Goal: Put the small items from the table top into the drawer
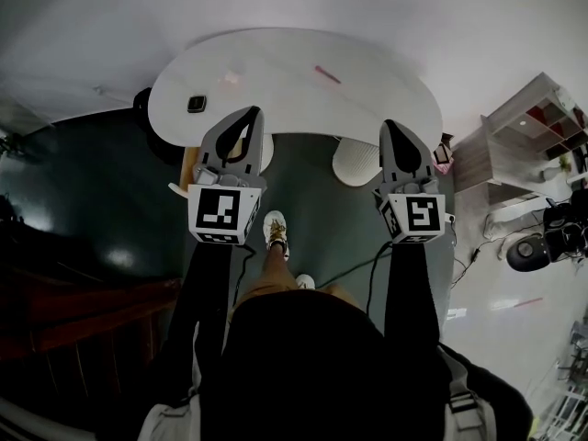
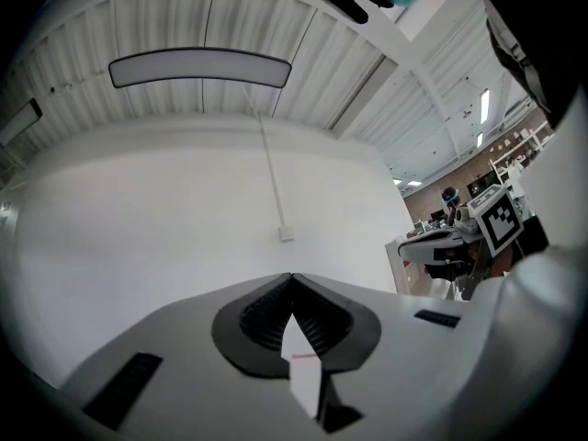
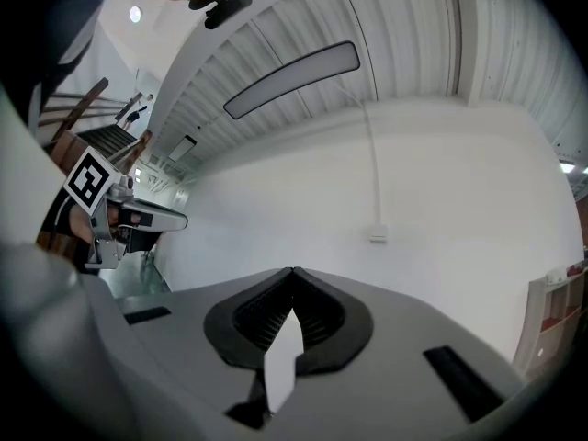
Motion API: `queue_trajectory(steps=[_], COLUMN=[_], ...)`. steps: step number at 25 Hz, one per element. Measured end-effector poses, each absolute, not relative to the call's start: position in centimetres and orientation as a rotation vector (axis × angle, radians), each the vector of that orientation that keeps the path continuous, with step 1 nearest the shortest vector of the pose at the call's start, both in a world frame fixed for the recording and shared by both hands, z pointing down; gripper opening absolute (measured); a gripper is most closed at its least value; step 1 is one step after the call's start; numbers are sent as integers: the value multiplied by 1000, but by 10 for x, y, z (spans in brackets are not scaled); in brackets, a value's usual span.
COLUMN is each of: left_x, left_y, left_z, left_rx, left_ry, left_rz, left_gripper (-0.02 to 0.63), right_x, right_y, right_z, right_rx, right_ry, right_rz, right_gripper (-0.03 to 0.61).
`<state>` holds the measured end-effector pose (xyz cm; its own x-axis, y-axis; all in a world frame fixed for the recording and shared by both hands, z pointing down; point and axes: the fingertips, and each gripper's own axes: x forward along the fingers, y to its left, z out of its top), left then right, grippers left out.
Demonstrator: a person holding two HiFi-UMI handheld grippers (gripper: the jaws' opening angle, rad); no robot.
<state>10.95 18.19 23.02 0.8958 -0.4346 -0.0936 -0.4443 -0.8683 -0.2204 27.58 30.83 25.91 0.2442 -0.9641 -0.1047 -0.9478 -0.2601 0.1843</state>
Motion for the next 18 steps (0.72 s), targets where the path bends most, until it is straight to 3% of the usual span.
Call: queue_trajectory(steps=[18], left_x=[196], left_y=[7], left_z=[223], left_rx=[-2848], left_ry=[530], left_rz=[37], left_gripper=[14], right_x=[344], right_y=[139], right_z=[245], right_rx=[2445], right_ry=[-1745], right_rz=[-290], right_gripper=[18])
